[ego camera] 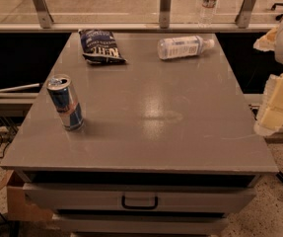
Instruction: Knock redbull can over
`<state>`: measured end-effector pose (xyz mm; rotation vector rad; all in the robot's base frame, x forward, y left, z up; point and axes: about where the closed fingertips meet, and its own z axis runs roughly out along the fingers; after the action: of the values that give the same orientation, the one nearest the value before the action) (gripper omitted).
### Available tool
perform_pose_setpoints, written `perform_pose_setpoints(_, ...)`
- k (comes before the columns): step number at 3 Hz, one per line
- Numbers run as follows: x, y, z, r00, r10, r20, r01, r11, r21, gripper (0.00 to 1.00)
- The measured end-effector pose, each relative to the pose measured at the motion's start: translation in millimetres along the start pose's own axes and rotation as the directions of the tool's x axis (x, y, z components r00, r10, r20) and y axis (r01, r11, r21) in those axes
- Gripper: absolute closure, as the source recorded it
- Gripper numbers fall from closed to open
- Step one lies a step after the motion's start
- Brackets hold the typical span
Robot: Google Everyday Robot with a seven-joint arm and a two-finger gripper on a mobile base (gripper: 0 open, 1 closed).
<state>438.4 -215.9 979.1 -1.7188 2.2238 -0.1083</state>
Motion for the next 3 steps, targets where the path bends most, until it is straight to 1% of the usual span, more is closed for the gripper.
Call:
perform_pose_setpoints(1, 0.0, 0.0, 0.0, 1.000, 0.000, 0.000, 0.000, 1.0000, 0.000, 0.00)
perform_pose_setpoints(2, -15.7, -4.4, 8.1, 0.997, 0.010, 0.082, -0.010, 0.9999, -0.007, 0.00)
perform_pose_setpoints(3, -59.2, -14.9, 27.9, 0.960, 0.012, 0.281, -0.002, 0.9994, -0.036, 0.00)
